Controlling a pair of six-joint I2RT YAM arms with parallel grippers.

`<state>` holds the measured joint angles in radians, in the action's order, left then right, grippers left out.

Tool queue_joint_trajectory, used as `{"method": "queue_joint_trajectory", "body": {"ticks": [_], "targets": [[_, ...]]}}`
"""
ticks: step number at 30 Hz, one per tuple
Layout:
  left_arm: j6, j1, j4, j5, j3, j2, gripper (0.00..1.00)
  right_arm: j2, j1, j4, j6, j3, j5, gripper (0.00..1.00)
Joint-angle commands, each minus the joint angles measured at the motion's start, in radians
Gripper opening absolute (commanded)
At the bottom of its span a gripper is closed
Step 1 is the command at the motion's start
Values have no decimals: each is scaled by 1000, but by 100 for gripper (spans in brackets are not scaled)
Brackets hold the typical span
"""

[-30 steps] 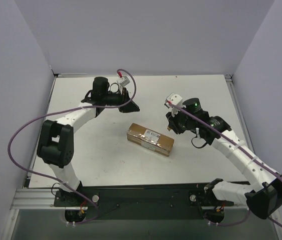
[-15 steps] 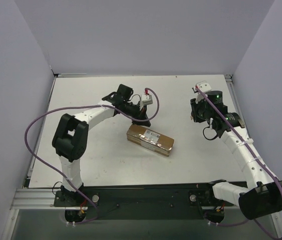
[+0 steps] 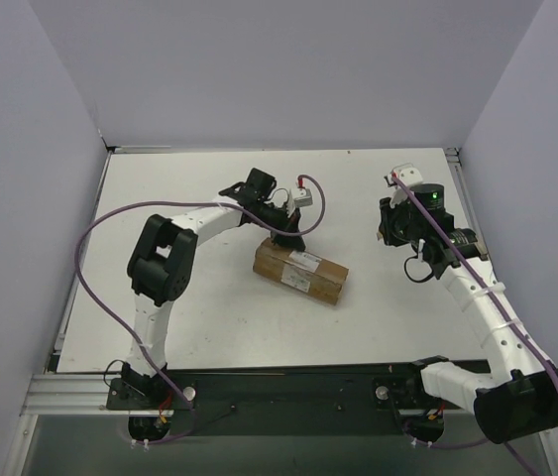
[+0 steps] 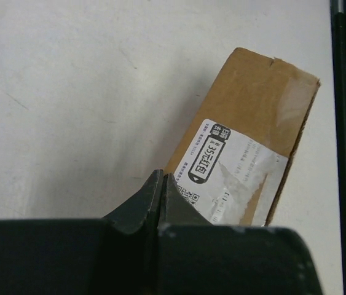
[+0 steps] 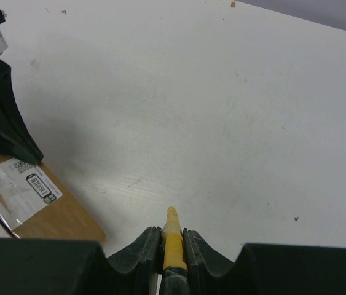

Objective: Unpack the express box

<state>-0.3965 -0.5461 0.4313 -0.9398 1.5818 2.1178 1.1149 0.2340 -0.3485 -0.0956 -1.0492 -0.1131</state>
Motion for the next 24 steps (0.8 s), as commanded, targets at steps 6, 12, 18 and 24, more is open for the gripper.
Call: {"method": "queue_joint_trajectory", "body": {"ticks": [6,12,18,24], "targets": [[391,133,-268,58,133,139,0,13,-22,9,-19,0,-2,0],[676,273,-580,64,159,54,30,62,-27,31,-16,-6,-3,0],[645,310,-548,25,51,-71,39,92,34,114,19,28,53,0],[584,296,-548,97,-134,-140,40,158,111,111,8,38,93,0]]}}
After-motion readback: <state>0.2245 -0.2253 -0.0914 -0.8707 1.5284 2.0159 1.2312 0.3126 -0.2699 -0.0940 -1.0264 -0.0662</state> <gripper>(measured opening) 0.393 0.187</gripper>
